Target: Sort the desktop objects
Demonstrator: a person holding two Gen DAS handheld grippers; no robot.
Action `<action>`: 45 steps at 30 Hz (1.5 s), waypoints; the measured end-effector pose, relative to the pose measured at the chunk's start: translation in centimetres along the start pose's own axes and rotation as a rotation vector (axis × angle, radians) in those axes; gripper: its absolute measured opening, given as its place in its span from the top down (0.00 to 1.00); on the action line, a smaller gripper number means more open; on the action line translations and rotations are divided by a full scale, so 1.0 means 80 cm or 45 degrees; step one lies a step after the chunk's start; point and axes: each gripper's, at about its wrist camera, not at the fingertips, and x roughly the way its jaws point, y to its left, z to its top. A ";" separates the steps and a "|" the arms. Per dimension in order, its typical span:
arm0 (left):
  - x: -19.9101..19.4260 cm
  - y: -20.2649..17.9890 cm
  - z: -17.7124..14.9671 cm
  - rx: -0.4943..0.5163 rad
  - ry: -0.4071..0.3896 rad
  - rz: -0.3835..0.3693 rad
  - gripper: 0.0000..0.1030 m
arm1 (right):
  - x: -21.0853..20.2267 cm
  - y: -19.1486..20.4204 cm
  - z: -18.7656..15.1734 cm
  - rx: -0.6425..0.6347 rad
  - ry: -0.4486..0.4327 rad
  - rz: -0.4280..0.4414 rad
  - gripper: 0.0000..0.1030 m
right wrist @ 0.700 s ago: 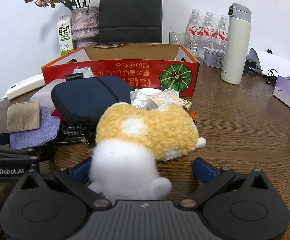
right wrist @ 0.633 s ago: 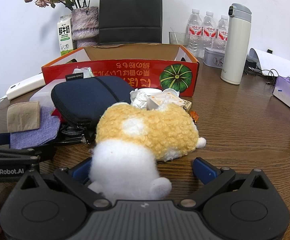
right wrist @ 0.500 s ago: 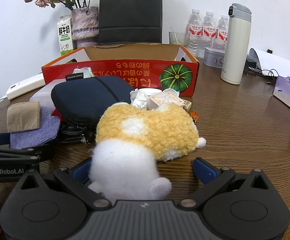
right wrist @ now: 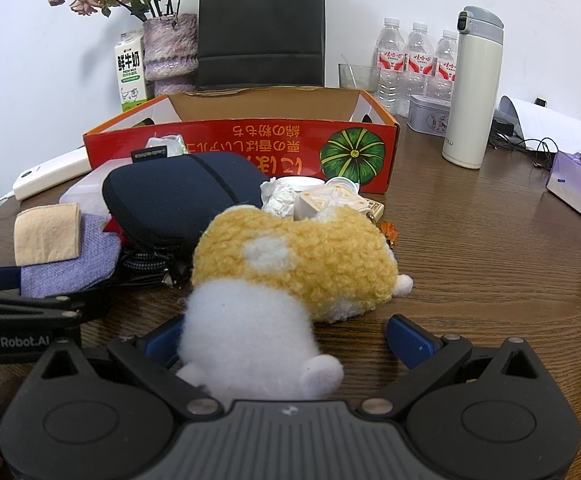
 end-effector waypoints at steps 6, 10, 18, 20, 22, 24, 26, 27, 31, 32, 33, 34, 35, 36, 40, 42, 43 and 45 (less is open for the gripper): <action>0.000 0.000 0.000 0.000 0.000 0.000 0.00 | 0.000 -0.001 -0.001 0.011 -0.001 -0.005 0.00; 0.000 0.000 0.000 0.000 0.000 0.000 0.00 | 0.000 -0.001 -0.001 0.014 -0.001 -0.011 0.00; 0.000 0.000 0.000 0.000 0.000 0.000 0.00 | 0.000 -0.001 -0.001 0.015 -0.002 -0.010 0.00; 0.000 0.000 0.000 0.000 0.000 0.000 0.00 | 0.000 -0.001 -0.001 0.015 -0.002 -0.010 0.00; 0.000 0.000 0.000 0.000 0.000 0.000 0.00 | 0.000 -0.001 -0.001 0.015 -0.002 -0.010 0.00; 0.000 0.000 0.000 0.000 0.000 0.000 0.00 | 0.000 -0.001 -0.001 0.015 -0.002 -0.011 0.00; 0.000 0.000 0.000 0.000 0.000 0.000 0.00 | 0.000 -0.001 -0.001 0.015 -0.002 -0.010 0.00; 0.000 0.000 0.000 0.000 0.000 0.000 0.00 | 0.000 -0.001 -0.001 0.015 -0.002 -0.010 0.00; 0.000 0.000 0.000 0.000 0.000 0.000 0.00 | 0.000 -0.001 -0.001 0.015 -0.002 -0.011 0.00; 0.000 0.000 0.000 0.000 0.000 0.000 0.00 | 0.000 -0.001 -0.001 0.015 -0.002 -0.010 0.00; 0.000 0.000 0.000 0.000 0.000 0.000 0.00 | 0.000 -0.001 -0.001 0.015 -0.002 -0.010 0.00; 0.000 0.000 0.000 0.000 0.000 0.000 0.00 | 0.000 -0.001 -0.001 0.015 -0.002 -0.010 0.00; 0.000 0.000 0.000 0.000 0.000 0.000 0.00 | 0.000 -0.001 -0.001 0.015 -0.002 -0.010 0.00; 0.000 0.000 0.000 0.000 0.000 0.000 0.00 | 0.000 -0.001 -0.001 0.015 -0.002 -0.010 0.00; 0.000 0.000 0.000 0.000 0.000 0.000 0.00 | 0.000 -0.001 -0.001 0.015 -0.002 -0.010 0.00; 0.000 0.000 0.000 0.000 0.000 0.000 0.00 | 0.000 -0.001 -0.001 0.015 -0.002 -0.010 0.00; 0.000 0.000 0.000 0.000 0.000 0.000 0.00 | 0.000 -0.001 -0.001 0.015 -0.002 -0.010 0.00; 0.000 0.000 0.000 0.000 0.000 0.000 0.00 | 0.000 -0.001 -0.001 0.015 -0.002 -0.010 0.00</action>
